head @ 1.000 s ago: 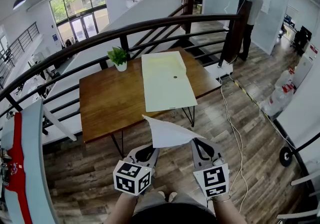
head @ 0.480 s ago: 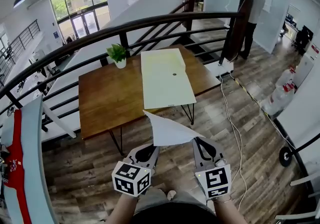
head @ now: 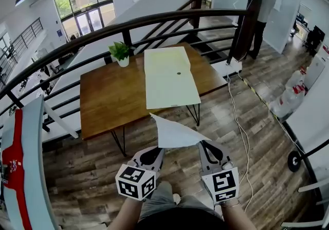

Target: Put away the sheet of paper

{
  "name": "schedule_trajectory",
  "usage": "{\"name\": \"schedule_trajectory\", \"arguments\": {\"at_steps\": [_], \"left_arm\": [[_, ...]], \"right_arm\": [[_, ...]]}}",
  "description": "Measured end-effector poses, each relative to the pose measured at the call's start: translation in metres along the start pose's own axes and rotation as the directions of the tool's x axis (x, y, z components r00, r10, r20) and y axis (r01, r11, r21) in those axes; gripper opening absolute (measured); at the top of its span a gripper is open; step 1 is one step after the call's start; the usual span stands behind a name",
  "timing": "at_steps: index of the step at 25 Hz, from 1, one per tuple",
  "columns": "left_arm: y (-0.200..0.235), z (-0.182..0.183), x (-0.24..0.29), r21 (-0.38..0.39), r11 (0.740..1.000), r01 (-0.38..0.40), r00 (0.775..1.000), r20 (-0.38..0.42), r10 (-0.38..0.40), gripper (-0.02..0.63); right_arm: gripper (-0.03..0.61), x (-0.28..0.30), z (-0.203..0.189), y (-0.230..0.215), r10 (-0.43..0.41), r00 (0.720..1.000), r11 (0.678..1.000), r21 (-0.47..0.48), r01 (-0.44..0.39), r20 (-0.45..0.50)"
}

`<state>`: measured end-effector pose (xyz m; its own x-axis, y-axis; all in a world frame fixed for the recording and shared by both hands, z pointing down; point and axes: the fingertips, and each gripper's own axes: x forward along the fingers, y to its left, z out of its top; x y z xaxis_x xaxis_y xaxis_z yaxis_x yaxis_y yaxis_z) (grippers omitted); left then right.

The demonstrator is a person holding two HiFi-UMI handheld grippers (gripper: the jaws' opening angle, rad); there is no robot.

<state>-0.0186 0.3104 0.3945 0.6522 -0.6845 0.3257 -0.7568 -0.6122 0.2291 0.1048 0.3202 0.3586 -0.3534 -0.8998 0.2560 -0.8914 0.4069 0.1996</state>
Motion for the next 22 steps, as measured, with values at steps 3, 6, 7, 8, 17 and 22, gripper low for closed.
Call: {"name": "schedule_trajectory", "arguments": {"at_steps": [3, 6, 7, 8, 17, 22], "left_arm": [[0.007, -0.001, 0.006, 0.001, 1.000, -0.017, 1.000, -0.013, 0.017, 0.034], [0.020, -0.003, 0.018, 0.006, 0.999, -0.033, 0.999, -0.036, 0.033, 0.032], [0.025, -0.002, 0.023, 0.002, 0.999, -0.035, 0.999, -0.036, 0.035, 0.032], [0.031, 0.001, 0.030, -0.002, 0.999, -0.034, 0.999, -0.036, 0.034, 0.032], [0.109, 0.050, 0.107, -0.011, 1.000, -0.015, 0.999, -0.043, 0.014, 0.032], [0.153, 0.076, 0.149, -0.007, 1.000, 0.011, 0.998, -0.056, -0.011, 0.032]], "right_arm": [[0.031, 0.008, -0.001, -0.003, 0.005, 1.000, 1.000, 0.000, -0.005, -0.001], [0.031, 0.024, -0.006, -0.006, 0.014, 1.000, 1.000, -0.002, -0.014, -0.015], [0.031, 0.032, -0.007, -0.008, 0.016, 1.000, 1.000, -0.005, -0.016, -0.018], [0.031, 0.040, -0.006, -0.012, 0.016, 1.000, 1.000, -0.008, -0.016, -0.020], [0.031, 0.143, 0.015, -0.060, -0.016, 1.000, 1.000, 0.007, 0.016, -0.022], [0.031, 0.201, 0.034, -0.081, -0.031, 0.999, 1.000, 0.004, 0.031, -0.011]]}}
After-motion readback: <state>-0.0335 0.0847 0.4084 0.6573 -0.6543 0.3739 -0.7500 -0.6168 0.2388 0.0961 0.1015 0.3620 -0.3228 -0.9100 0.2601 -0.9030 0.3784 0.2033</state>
